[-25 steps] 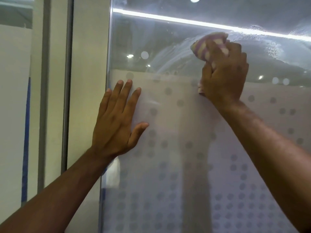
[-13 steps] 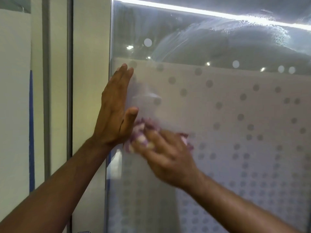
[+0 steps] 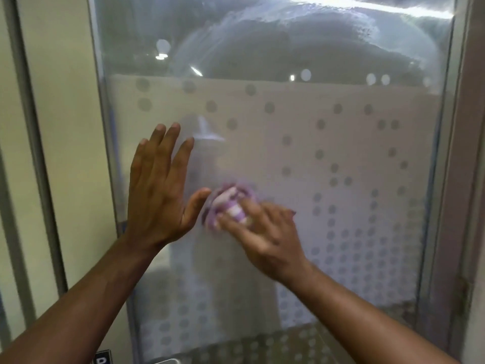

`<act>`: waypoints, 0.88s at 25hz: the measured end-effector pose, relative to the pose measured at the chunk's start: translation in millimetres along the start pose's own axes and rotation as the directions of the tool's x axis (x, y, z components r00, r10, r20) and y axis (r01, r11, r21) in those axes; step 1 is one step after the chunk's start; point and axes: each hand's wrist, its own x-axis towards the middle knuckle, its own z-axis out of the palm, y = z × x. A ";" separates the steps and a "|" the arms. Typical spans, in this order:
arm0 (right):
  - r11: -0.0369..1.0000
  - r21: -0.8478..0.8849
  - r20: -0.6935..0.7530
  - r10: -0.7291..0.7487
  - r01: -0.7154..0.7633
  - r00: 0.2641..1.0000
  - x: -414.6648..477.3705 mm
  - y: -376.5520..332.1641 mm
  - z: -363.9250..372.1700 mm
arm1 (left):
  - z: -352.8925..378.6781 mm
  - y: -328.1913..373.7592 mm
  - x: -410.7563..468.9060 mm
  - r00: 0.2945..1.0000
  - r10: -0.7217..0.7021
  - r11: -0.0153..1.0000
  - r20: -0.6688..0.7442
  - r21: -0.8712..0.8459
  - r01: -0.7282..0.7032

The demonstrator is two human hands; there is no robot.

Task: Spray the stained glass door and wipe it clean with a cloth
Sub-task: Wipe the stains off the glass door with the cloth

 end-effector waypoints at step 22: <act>0.445 0.031 -0.274 0.865 -0.895 0.421 -132.7 181.6 -59.3 | 34.2 33.0 9.2 0.997 -0.071 0.979 -0.006 0.194 0.071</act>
